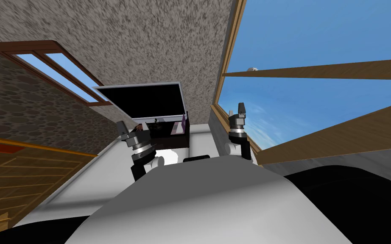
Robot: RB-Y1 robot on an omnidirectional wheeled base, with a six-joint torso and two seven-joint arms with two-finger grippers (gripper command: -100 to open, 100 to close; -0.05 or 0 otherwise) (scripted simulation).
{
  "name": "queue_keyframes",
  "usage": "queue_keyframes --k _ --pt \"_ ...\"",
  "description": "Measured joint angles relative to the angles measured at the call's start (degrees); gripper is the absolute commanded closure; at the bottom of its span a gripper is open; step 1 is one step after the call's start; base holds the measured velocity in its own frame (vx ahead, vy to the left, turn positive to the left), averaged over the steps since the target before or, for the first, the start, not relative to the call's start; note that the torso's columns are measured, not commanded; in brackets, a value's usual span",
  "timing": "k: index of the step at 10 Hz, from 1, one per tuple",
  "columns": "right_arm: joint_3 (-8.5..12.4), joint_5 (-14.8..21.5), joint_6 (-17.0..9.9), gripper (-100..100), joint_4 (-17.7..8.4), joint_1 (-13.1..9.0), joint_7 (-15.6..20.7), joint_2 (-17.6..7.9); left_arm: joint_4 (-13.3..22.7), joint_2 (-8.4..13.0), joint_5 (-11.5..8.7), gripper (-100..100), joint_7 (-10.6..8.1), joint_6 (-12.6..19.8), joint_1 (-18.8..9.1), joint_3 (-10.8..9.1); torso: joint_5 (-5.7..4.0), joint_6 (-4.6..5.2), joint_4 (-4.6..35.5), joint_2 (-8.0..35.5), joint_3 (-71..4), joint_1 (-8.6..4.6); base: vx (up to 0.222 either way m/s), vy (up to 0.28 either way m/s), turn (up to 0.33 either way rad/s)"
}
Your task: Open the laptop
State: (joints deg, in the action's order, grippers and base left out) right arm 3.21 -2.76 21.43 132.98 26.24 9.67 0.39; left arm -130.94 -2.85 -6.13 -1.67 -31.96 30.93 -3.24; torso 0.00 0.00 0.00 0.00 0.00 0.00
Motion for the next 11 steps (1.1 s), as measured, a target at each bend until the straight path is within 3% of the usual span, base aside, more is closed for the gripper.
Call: queue_keyframes --k 2,9,10,11 --pt "0.0 0.0 0.0 0 0.0 0.0 0.0 0.0 0.0 0.0 0.0 0 0.0 0.0 0.0 0.0 0.0 0.0 6.0 5.97 -12.0 0.0 0.0 0.0 0.0" --pt "0.0 0.0 0.01 0 0.02 0.0 0.0 0.0 -0.02 0.0 0.0 0 0.0 -0.01 0.0 0.0 0.0 0.0 35.37 35.39 -70.73 0.0 0.0 0.0 0.0" --pt "0.0 0.0 0.01 0 0.02 0.0 0.0 0.0 -0.02 0.0 0.0 -100 0.0 -0.01 0.0 0.0 0.0 0.0 39.6 39.62 -79.19 0.0 0.013 -0.002 -0.006" --pt "0.0 0.0 0.0 0 0.0 0.0 0.0 0.0 0.2 1.58 -0.08 -100 -0.07 0.3 -0.15 0.03 0.01 0.0 41.49 41.53 -83.15 0.01 0.017 -0.003 -0.006"
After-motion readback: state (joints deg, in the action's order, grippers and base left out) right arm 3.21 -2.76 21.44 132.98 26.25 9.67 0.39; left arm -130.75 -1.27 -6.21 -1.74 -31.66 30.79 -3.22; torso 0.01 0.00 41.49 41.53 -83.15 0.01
